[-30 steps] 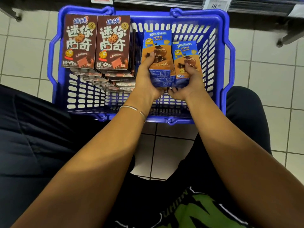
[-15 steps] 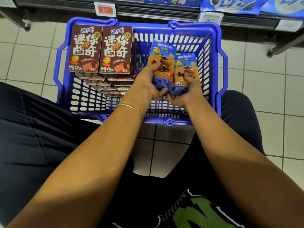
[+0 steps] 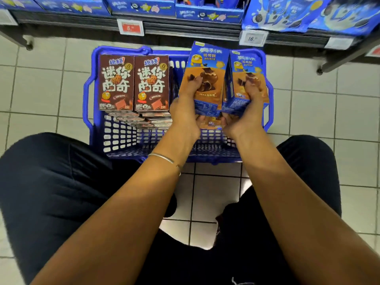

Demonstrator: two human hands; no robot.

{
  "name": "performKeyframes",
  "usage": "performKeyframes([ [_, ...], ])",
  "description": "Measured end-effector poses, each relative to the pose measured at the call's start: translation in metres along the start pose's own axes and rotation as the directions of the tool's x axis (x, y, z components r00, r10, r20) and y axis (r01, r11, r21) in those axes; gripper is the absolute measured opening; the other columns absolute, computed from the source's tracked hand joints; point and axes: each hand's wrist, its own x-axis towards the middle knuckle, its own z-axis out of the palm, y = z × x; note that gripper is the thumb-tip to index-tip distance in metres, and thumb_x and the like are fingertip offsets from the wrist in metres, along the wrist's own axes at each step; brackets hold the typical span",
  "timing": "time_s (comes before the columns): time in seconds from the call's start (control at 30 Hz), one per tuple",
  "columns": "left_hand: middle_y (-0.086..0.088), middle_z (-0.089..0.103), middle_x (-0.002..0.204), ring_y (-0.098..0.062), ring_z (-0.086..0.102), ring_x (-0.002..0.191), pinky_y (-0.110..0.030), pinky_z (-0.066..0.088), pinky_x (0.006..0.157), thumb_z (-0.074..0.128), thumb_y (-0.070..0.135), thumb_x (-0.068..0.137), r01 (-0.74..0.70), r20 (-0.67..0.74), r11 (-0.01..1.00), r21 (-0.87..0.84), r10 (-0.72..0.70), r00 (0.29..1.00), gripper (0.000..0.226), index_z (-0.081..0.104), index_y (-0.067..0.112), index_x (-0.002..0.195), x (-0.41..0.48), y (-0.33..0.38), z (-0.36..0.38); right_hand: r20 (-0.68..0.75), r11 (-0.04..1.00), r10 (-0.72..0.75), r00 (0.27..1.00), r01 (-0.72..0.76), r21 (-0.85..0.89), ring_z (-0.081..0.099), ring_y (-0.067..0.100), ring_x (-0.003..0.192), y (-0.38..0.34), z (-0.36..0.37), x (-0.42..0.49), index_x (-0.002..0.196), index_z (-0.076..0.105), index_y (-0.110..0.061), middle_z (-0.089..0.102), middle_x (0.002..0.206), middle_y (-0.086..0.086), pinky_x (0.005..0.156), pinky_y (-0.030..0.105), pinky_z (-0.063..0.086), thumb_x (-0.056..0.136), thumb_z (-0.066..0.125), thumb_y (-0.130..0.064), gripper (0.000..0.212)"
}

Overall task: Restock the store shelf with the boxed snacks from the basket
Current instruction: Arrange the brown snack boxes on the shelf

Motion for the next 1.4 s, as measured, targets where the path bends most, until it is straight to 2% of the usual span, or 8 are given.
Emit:
performKeyframes([
  [0.2, -0.004, 0.078, 0.122, -0.026, 0.074, 0.113, -0.034, 0.059, 0.08, 0.076, 0.038, 0.089, -0.106, 0.045, 0.993, -0.052, 0.108, 0.993, 0.046, 0.071, 0.018, 0.13, -0.119, 0.1, 0.021, 0.205, 0.989, -0.112, 0.972, 0.089, 0.122, 0.062, 0.035, 0.115, -0.075, 0.065, -0.135, 0.136, 0.062, -0.01, 0.067, 0.124, 0.012, 0.109, 0.049, 0.046, 0.096, 0.055, -0.04, 0.05],
  [0.4, -0.021, 0.063, 0.125, -0.037, 0.059, 0.104, -0.051, 0.044, 0.091, 0.063, 0.016, 0.101, -0.287, 0.187, 0.94, -0.185, 0.321, 0.928, 0.025, 0.061, 0.015, 0.127, -0.275, 0.2, 0.053, 0.307, 0.971, -0.235, 0.922, 0.238, 0.028, 0.067, 0.013, 0.075, -0.18, 0.125, -0.308, 0.104, 0.07, -0.023, 0.073, 0.086, -0.005, 0.067, 0.027, 0.052, 0.093, 0.063, -0.036, 0.019],
  [0.53, -0.02, 0.07, 0.135, -0.029, 0.067, 0.102, -0.036, 0.054, 0.075, 0.076, 0.02, 0.094, -0.369, 0.01, 0.924, -0.099, 0.371, 0.928, 0.047, 0.064, 0.009, 0.138, -0.383, 0.244, 0.077, 0.29, 0.947, -0.232, 0.928, 0.283, -0.148, 0.056, 0.01, 0.073, -0.244, 0.145, -0.414, 0.104, 0.07, -0.027, 0.067, 0.083, -0.01, 0.064, 0.025, 0.039, 0.088, 0.067, -0.048, 0.027],
  [0.67, -0.008, 0.076, 0.126, -0.019, 0.074, 0.097, -0.03, 0.058, 0.066, 0.078, 0.033, 0.094, -0.441, 0.048, 0.892, -0.094, 0.447, 0.893, 0.041, 0.069, 0.022, 0.133, -0.473, 0.266, 0.103, 0.355, 0.902, -0.269, 0.895, 0.364, -0.232, 0.06, 0.012, 0.076, -0.286, 0.157, -0.498, 0.128, 0.065, -0.021, 0.069, 0.089, -0.007, 0.063, 0.026, 0.043, 0.086, 0.07, -0.049, 0.051],
  [0.87, -0.008, 0.077, 0.122, -0.022, 0.076, 0.091, -0.029, 0.058, 0.063, 0.061, 0.054, 0.101, -0.537, 0.111, 0.832, -0.141, 0.552, 0.826, 0.049, 0.064, 0.024, 0.139, -0.559, 0.273, 0.141, 0.457, 0.858, -0.419, 0.785, 0.507, -0.084, 0.071, 0.007, 0.064, -0.326, 0.168, -0.587, 0.118, 0.069, -0.019, 0.077, 0.087, -0.004, 0.047, 0.016, 0.051, 0.095, 0.063, -0.035, 0.029],
  [1.0, -0.007, 0.077, 0.124, -0.031, 0.077, 0.101, -0.04, 0.064, 0.068, 0.055, 0.065, 0.099, -0.518, 0.161, 0.838, -0.17, 0.542, 0.825, 0.053, 0.066, 0.029, 0.136, -0.595, 0.284, 0.156, 0.49, 0.826, -0.469, 0.734, 0.561, -0.049, 0.075, 0.014, 0.076, -0.344, 0.179, -0.626, 0.116, 0.072, -0.017, 0.078, 0.091, -0.001, 0.055, 0.023, 0.055, 0.095, 0.065, -0.037, 0.03],
  [1.17, -0.008, 0.076, 0.125, -0.038, 0.072, 0.115, -0.056, 0.057, 0.097, 0.058, 0.077, 0.089, -0.443, 0.197, 0.881, -0.166, 0.47, 0.861, 0.066, 0.069, 0.027, 0.131, -0.621, 0.314, 0.162, 0.447, 0.863, -0.479, 0.755, 0.498, 0.084, 0.072, 0.035, 0.106, -0.369, 0.209, -0.662, 0.13, 0.064, -0.011, 0.074, 0.117, 0.012, 0.094, 0.055, 0.057, 0.091, 0.066, -0.053, 0.057],
  [1.4, -0.006, 0.078, 0.114, -0.024, 0.072, 0.085, -0.054, 0.06, 0.091, 0.061, 0.075, 0.087, -0.421, 0.271, 0.866, -0.27, 0.487, 0.83, 0.064, 0.07, 0.022, 0.122, -0.656, 0.391, 0.171, 0.467, 0.79, -0.58, 0.668, 0.6, 0.125, 0.071, 0.011, 0.075, -0.411, 0.262, -0.706, 0.11, 0.07, -0.014, 0.077, 0.105, 0.004, 0.054, 0.019, 0.05, 0.095, 0.057, -0.045, 0.037],
])
